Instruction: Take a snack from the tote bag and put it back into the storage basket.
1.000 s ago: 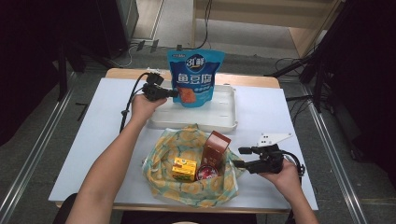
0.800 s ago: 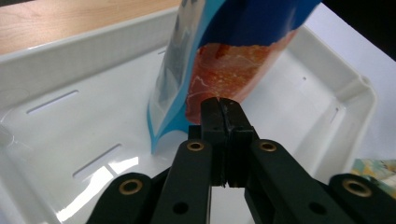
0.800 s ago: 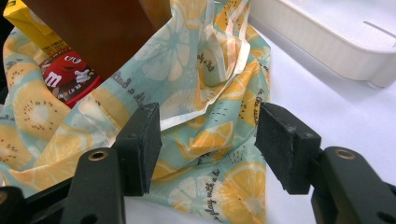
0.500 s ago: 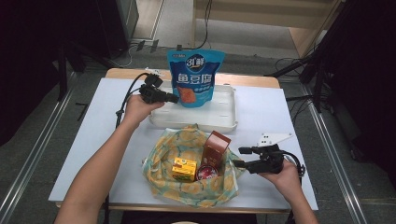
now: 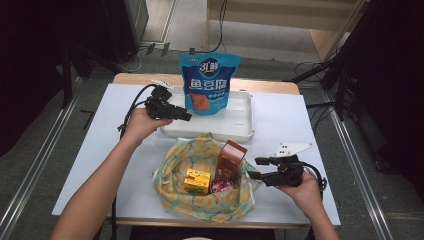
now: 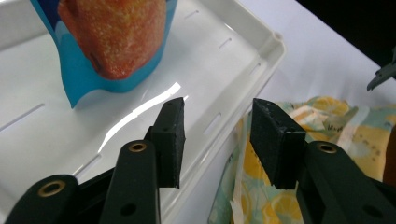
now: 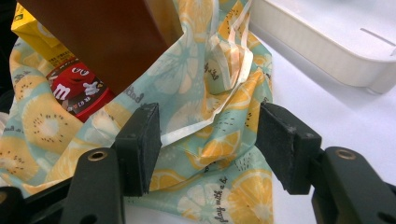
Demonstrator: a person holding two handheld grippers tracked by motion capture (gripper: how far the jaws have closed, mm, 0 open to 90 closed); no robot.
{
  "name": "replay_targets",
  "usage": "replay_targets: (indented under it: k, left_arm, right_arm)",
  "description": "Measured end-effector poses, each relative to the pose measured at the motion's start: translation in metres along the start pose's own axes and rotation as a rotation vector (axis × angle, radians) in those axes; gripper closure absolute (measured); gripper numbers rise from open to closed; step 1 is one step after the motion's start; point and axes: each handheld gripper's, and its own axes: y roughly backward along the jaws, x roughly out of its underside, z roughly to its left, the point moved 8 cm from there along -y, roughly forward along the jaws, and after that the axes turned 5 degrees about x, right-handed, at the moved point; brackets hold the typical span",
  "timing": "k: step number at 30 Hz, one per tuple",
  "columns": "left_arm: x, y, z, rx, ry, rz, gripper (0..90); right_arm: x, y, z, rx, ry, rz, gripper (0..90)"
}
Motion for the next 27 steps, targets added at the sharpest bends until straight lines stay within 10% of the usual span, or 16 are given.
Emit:
replay_targets:
  k: [27]
  left_arm:
    - [0.036, 0.018, -0.033, 0.048, -0.023, -0.018, 44.5]
  right_arm:
    - [-0.008, 0.002, 0.011, 0.000, 0.001, -0.010, 39.9]
